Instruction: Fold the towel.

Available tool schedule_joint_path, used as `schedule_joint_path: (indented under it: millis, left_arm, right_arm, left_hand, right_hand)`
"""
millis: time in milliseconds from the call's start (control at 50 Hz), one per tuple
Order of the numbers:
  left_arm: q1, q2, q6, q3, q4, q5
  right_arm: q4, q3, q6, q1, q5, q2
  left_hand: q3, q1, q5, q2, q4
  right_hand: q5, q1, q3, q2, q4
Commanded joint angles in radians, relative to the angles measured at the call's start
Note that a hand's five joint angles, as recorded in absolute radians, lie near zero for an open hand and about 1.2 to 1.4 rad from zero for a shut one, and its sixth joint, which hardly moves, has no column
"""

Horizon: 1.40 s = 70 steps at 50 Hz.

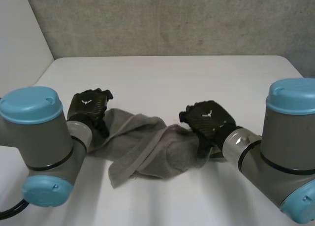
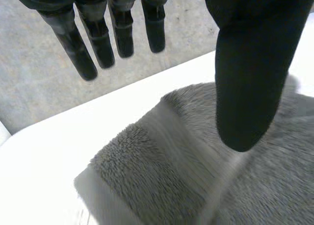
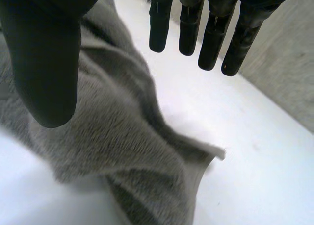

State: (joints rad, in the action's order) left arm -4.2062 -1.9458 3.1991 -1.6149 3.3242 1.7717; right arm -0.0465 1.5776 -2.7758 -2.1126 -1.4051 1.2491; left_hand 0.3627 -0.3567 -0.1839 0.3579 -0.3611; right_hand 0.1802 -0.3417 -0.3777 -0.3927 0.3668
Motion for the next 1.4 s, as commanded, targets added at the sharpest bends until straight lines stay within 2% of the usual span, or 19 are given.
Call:
schedule_joint_path:
  millis: [20, 140, 260, 380, 760, 780, 800, 820, 840, 860, 880, 980, 1080, 1120, 1140, 1180, 1200, 1240, 1400]
  left_arm:
    - [0.011, 0.083, -0.015, -0.026, -0.084, -0.015]
    - [0.055, 0.143, -0.079, -0.071, -0.101, -0.012]
    - [0.084, 0.134, -0.105, -0.074, -0.094, -0.009]
    - [0.078, 0.0, -0.097, 0.027, -0.066, -0.011]
    - [0.072, -0.321, -0.094, 0.323, -0.063, 0.0]
    - [0.072, -0.34, -0.094, 0.337, -0.063, -0.001]
    - [0.072, -0.352, -0.094, 0.349, -0.061, -0.001]
    - [0.072, -0.352, -0.094, 0.349, -0.061, -0.001]
    - [0.072, -0.358, -0.094, 0.36, -0.06, -0.001]
    - [0.072, -0.358, -0.094, 0.369, -0.06, 0.0]
    - [0.072, -0.358, -0.094, 0.369, -0.06, 0.0]
    - [0.06, -0.289, -0.09, 0.372, -0.06, 0.026]
    - [0.055, -0.114, -0.09, 0.337, -0.075, 0.022]
    - [0.057, -0.011, -0.088, 0.299, -0.106, 0.015]
    - [0.057, -0.01, -0.088, 0.299, -0.106, 0.015]
    - [0.06, 0.089, -0.074, 0.261, -0.149, -0.011]
    - [0.06, 0.09, -0.074, 0.26, -0.149, -0.011]
    - [0.069, 0.169, -0.048, 0.227, -0.181, -0.058]
    - [0.071, 0.358, 0.037, 0.122, -0.195, -0.13]
  right_arm:
    - [0.063, 0.028, -0.041, 0.026, -0.002, 0.021]
    - [0.094, 0.068, -0.042, 0.072, 0.0, 0.024]
    - [0.135, 0.107, -0.047, 0.091, 0.0, 0.024]
    - [0.143, 0.117, -0.047, 0.088, 0.002, 0.023]
    - [0.146, 0.125, -0.047, 0.085, 0.002, 0.023]
    - [0.146, 0.124, -0.047, 0.088, 0.002, 0.023]
    - [0.146, 0.124, -0.047, 0.088, 0.002, 0.023]
    - [0.152, 0.121, -0.047, 0.089, 0.002, 0.023]
    - [0.158, 0.117, -0.047, 0.091, 0.002, 0.023]
    - [0.159, 0.117, -0.047, 0.091, 0.002, 0.023]
    - [0.163, 0.111, -0.047, 0.097, 0.002, 0.02]
    - [0.172, 0.061, -0.051, 0.152, 0.011, 0.015]
    - [0.139, -0.113, -0.133, 0.204, 0.035, -0.056]
    - [0.049, -0.25, -0.203, 0.23, 0.105, -0.111]
    - [0.048, -0.251, -0.203, 0.23, 0.106, -0.111]
    - [-0.066, -0.39, -0.258, 0.246, 0.2, -0.161]
    - [-0.067, -0.39, -0.258, 0.246, 0.201, -0.161]
    - [-0.148, -0.491, -0.291, 0.244, 0.277, -0.23]
    - [-0.225, -0.562, -0.343, 0.221, 0.396, -0.318]
  left_hand:
    - [-0.12, 0.114, 0.116, -0.115, 0.118]
    - [-0.102, 0.096, 0.098, -0.097, 0.101]
    - [-0.087, 0.082, 0.083, -0.083, 0.086]
    - [0.109, -0.115, -0.113, 0.114, -0.11]
    - [0.165, -0.171, -0.169, 0.17, -0.167]
    - [0.238, -0.244, -0.242, 0.242, -0.239]
    - [0.453, -0.459, -0.458, 0.458, -0.455]
    - [0.456, -0.462, -0.46, 0.46, -0.457]
    - [0.793, -0.799, -0.797, 0.798, -0.794]
    - [1.031, -1.037, -1.035, 1.036, -1.033]
    - [1.034, -1.039, -1.038, 1.038, -1.035]
    - [1.034, -1.04, -1.038, 1.038, -1.035]
    - [1.034, -1.04, -1.038, 1.038, -1.035]
    - [1.034, -1.04, -1.038, 1.038, -1.035]
    - [1.034, -1.04, -1.038, 1.038, -1.035]
    - [1.034, -1.04, -1.038, 1.038, -1.035]
    - [1.034, -1.04, -1.038, 1.038, -1.035]
    - [1.034, -1.04, -1.038, 1.038, -1.035]
    - [1.034, -1.04, -1.038, 1.038, -1.035]
  right_hand:
    - [0.009, -0.022, 0.014, 0.029, -0.003]
    - [0.009, -0.022, 0.014, 0.029, -0.003]
    - [0.009, -0.022, 0.014, 0.029, -0.003]
    - [0.009, -0.022, 0.014, 0.029, -0.003]
    - [0.009, -0.022, 0.014, 0.029, -0.003]
    - [0.009, -0.022, 0.014, 0.029, -0.003]
    - [0.009, -0.022, 0.014, 0.029, -0.003]
    - [0.009, -0.022, 0.014, 0.029, -0.003]
    - [0.009, -0.022, 0.014, 0.029, -0.003]
    - [0.009, -0.022, 0.014, 0.029, -0.003]
    - [0.009, -0.022, 0.014, 0.029, -0.003]
    - [0.006, -0.019, 0.017, 0.032, -0.006]
    - [-0.008, -0.005, 0.031, 0.046, -0.021]
    - [-0.011, -0.002, 0.034, 0.049, -0.023]
    - [-0.011, -0.002, 0.034, 0.049, -0.023]
    - [-0.014, 0.001, 0.037, 0.052, -0.026]
    - [-0.014, 0.001, 0.037, 0.052, -0.026]
    - [-0.02, 0.007, 0.043, 0.058, -0.032]
    - [-0.064, 0.051, 0.087, 0.102, -0.076]
